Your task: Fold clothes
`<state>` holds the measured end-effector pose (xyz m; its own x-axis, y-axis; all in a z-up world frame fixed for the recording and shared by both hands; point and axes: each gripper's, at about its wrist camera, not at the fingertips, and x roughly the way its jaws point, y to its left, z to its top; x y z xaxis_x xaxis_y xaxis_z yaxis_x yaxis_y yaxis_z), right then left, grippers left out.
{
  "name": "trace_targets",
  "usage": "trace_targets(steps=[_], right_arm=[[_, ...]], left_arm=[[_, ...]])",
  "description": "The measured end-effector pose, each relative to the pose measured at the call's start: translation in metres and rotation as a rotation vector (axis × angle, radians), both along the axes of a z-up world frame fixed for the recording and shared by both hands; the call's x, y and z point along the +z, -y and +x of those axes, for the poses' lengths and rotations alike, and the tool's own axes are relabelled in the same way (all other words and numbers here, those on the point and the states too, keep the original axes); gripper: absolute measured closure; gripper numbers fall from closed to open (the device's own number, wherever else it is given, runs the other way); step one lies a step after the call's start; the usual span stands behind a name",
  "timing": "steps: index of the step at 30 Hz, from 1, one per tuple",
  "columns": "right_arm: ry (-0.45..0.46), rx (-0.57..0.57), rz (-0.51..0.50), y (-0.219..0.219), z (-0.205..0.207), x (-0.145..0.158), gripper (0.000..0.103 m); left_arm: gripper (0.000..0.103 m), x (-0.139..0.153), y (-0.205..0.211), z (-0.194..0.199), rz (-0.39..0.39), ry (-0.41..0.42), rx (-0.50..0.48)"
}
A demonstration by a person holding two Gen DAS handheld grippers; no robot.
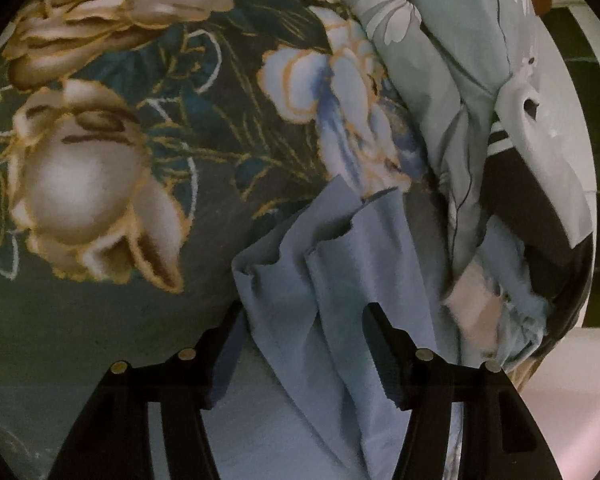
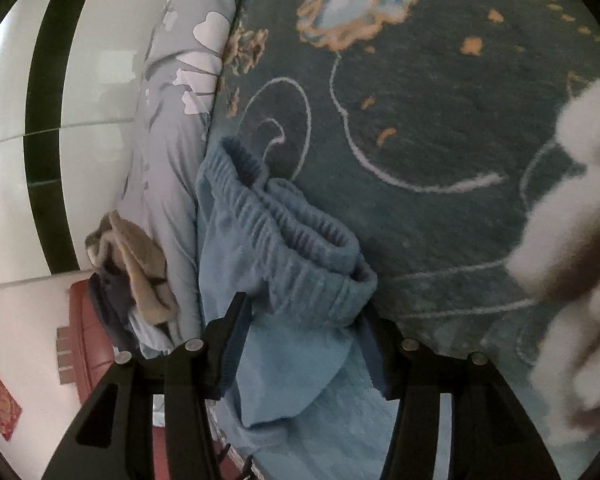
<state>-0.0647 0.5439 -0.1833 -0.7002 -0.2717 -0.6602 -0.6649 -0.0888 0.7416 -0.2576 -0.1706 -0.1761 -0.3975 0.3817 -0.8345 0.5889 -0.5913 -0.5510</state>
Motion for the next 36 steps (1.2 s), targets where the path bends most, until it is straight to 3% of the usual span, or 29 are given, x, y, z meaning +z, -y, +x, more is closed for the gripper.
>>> trace_targets(steps=[2, 3, 4, 7, 12, 15, 18, 20, 25, 28, 33, 36], right_arm=[[0.012, -0.002, 0.019, 0.001, -0.002, 0.002, 0.076], [0.015, 0.000, 0.024, 0.001, -0.004, 0.003, 0.080], [0.017, 0.007, 0.030, 0.001, -0.005, 0.005, 0.084], [0.023, 0.043, 0.073, 0.000, -0.010, 0.017, 0.088], [-0.054, 0.091, 0.123, -0.002, -0.014, 0.051, 0.090], [-0.084, 0.125, 0.159, 0.000, -0.007, 0.071, 0.090], [-0.110, 0.133, 0.166, 0.000, 0.018, 0.082, 0.090], [-0.102, 0.137, 0.157, -0.003, 0.037, 0.081, 0.090], [-0.057, 0.130, 0.131, -0.011, 0.101, 0.070, 0.090], [-0.040, 0.115, 0.107, -0.018, 0.131, 0.058, 0.090], [0.054, 0.116, 0.079, -0.016, 0.145, 0.034, 0.090], [0.078, 0.084, 0.064, -0.014, 0.147, 0.031, 0.087]], left_arm=[[0.068, 0.001, 0.002, 0.003, -0.008, 0.005, 0.021], [0.086, 0.002, 0.004, 0.004, -0.010, 0.008, 0.030], [0.096, 0.003, 0.005, 0.006, -0.013, 0.006, 0.039], [0.098, 0.012, 0.007, 0.013, -0.027, -0.023, 0.057], [0.098, 0.047, 0.018, 0.026, -0.010, -0.097, 0.052], [0.098, 0.068, 0.021, 0.037, 0.035, -0.148, 0.052], [0.098, 0.075, 0.011, 0.055, 0.031, -0.180, 0.031], [0.098, 0.072, -0.004, 0.054, 0.018, -0.189, 0.015], [0.102, 0.057, 0.019, 0.108, 0.007, -0.165, 0.027], [0.102, 0.039, 0.035, 0.135, 0.015, -0.110, 0.067], [0.102, 0.024, 0.047, 0.165, 0.074, -0.068, 0.130], [0.102, 0.024, 0.042, 0.172, 0.107, -0.072, 0.113]])
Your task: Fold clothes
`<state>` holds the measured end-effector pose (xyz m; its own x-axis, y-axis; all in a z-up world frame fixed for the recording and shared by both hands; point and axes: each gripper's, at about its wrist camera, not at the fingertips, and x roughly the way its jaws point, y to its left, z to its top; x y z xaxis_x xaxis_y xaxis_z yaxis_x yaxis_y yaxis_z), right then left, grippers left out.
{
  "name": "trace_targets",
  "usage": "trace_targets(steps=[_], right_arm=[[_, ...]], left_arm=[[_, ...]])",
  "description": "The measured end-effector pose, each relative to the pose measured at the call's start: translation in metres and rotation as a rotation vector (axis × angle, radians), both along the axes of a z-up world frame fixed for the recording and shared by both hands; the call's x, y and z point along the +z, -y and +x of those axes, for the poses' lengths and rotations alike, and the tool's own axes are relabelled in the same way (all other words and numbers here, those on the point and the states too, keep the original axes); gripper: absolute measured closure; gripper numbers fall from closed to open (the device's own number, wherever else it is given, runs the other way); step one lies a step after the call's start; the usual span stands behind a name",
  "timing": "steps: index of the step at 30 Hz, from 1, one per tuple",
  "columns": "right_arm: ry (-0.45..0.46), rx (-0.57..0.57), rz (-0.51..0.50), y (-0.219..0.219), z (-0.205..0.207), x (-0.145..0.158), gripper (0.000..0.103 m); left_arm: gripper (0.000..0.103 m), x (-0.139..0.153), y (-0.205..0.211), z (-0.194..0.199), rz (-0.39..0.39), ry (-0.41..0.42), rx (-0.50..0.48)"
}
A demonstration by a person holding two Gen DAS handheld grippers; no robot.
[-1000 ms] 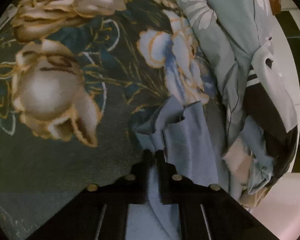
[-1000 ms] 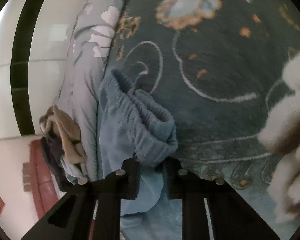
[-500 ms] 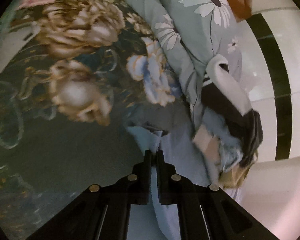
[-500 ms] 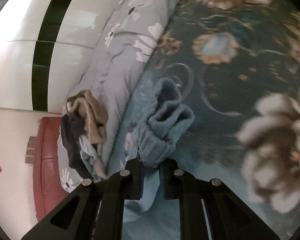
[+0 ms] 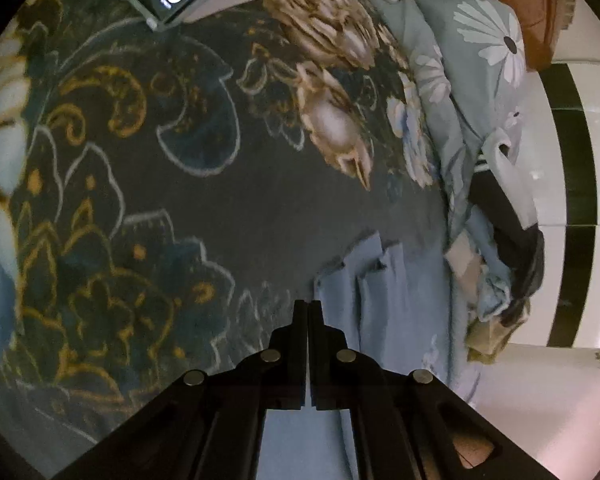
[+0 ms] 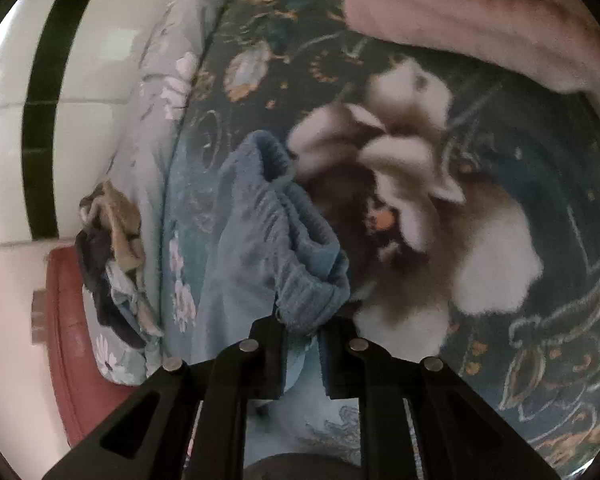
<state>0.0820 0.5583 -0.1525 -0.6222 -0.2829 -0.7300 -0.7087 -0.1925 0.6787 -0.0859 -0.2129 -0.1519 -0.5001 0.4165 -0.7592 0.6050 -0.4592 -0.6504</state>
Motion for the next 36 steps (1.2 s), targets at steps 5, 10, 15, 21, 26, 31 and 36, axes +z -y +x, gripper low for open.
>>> trace_targets(steps=[5, 10, 15, 21, 26, 31, 36], right_arm=[[0.019, 0.016, 0.032, 0.001, 0.000, 0.016, 0.083], [0.095, 0.013, 0.145, -0.001, 0.007, 0.042, 0.074], [0.131, -0.007, 0.261, 0.004, 0.009, 0.072, 0.068], [-0.084, 0.097, 0.219, 0.054, -0.057, 0.086, 0.057], [-0.202, 0.212, 0.174, 0.114, -0.118, 0.082, 0.044], [-0.271, 0.320, 0.185, 0.168, -0.137, 0.066, 0.043], [-0.326, 0.341, 0.249, 0.182, -0.130, 0.063, 0.032]], left_arm=[[0.102, 0.004, -0.014, 0.007, 0.024, -0.023, -0.044], [0.101, 0.004, -0.032, 0.011, 0.021, -0.012, -0.107], [0.094, 0.007, -0.055, 0.008, -0.024, -0.007, -0.184], [0.071, 0.006, -0.079, -0.003, 0.026, -0.022, -0.169], [0.062, 0.007, -0.085, -0.020, 0.019, -0.027, -0.148], [0.061, 0.007, -0.077, -0.042, -0.013, -0.036, -0.121], [0.061, 0.001, -0.072, -0.067, -0.087, -0.017, -0.142]])
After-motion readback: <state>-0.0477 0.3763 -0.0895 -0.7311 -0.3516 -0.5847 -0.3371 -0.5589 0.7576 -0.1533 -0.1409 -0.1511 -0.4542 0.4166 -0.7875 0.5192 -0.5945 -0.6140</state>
